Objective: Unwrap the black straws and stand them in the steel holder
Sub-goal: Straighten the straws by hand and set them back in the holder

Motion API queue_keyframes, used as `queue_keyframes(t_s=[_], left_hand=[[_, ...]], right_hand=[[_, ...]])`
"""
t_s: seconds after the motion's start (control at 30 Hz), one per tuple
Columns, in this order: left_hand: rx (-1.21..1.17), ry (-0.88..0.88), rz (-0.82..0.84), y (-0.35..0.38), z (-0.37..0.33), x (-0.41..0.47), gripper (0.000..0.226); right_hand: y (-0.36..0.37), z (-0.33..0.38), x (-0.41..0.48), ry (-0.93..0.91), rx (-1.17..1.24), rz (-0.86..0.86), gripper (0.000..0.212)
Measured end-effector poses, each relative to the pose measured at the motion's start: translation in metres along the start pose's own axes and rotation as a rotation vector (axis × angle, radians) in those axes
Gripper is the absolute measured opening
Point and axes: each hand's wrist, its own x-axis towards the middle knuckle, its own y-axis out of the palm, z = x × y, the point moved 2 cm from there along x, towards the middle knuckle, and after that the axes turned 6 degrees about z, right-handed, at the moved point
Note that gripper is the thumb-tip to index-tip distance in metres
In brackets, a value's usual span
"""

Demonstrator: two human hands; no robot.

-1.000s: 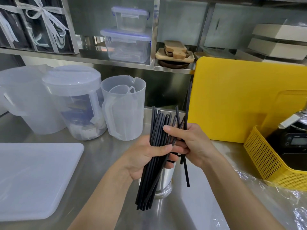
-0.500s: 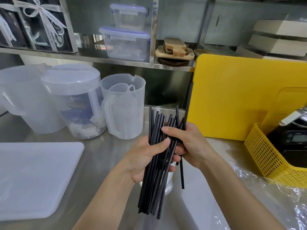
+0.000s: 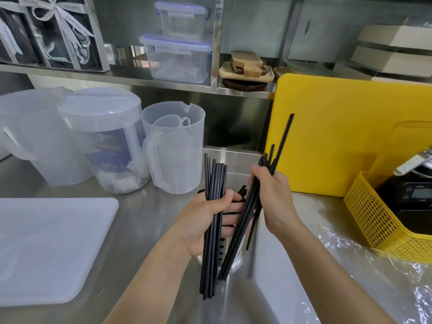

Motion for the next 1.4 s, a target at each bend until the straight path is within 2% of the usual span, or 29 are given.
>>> queue_keyframes(t_s=[0.1,0.2,0.27,0.37,0.4,0.47,0.53,0.63,0.77,0.87,0.93,1.0,1.1,1.17,1.27,1.4], left_hand=[[-0.169,-0.009,-0.055,-0.011,-0.006,0.004,0.019],[-0.402,0.002,-0.101,-0.020,-0.016,0.010,0.020],[-0.458,0.002,-0.096,-0.024,-0.024,0.014,0.027],[-0.501,-0.036,-0.080,-0.024,-0.032,0.019,0.030],[-0.488,-0.051,-0.079,-0.022,-0.034,0.019,0.029],[-0.428,-0.069,-0.064,-0.016,-0.034,0.017,0.028],[-0.375,-0.086,-0.058,-0.010,-0.032,0.015,0.029],[-0.335,-0.147,-0.065,-0.007,-0.031,0.013,0.028],[-0.370,-0.166,-0.053,-0.013,-0.031,0.015,0.038],[-0.350,-0.162,-0.052,-0.017,-0.030,0.017,0.036],[-0.367,-0.148,-0.071,-0.018,-0.028,0.017,0.027],[-0.322,-0.166,-0.093,-0.018,-0.025,0.014,0.036],[-0.186,-0.158,-0.098,-0.023,-0.020,0.016,0.030],[-0.089,-0.098,-0.127,-0.028,-0.018,0.017,0.027],[-0.009,-0.012,-0.119,-0.029,-0.020,0.015,0.029],[-0.053,0.040,-0.122,-0.026,-0.024,0.012,0.022]], right_hand=[[-0.007,0.010,0.003,-0.044,0.149,-0.040,0.033],[-0.010,0.021,0.002,-0.102,0.213,0.129,0.021],[-0.008,0.030,-0.005,-0.167,0.048,0.351,0.016],[0.003,0.037,-0.020,-0.258,-0.291,0.645,0.045],[0.007,0.034,-0.023,-0.270,-0.369,0.695,0.045],[0.014,0.027,-0.023,-0.307,-0.472,0.727,0.024],[0.016,0.020,-0.020,-0.348,-0.526,0.711,0.005],[0.017,0.019,-0.020,-0.475,-0.602,0.687,0.006],[0.016,0.012,-0.019,-0.625,-0.616,0.625,0.018],[0.011,0.009,-0.018,-0.552,-0.381,0.550,0.006],[0.007,0.010,-0.018,-0.515,-0.233,0.503,0.013],[0.006,0.016,-0.019,-0.527,-0.219,0.445,0.018],[0.002,0.025,-0.018,-0.454,0.032,0.230,0.011],[-0.005,0.028,-0.013,-0.338,0.235,0.104,0.017],[-0.012,0.026,-0.005,-0.116,0.415,0.105,0.025],[-0.008,0.012,0.002,0.172,0.562,0.161,0.031]])
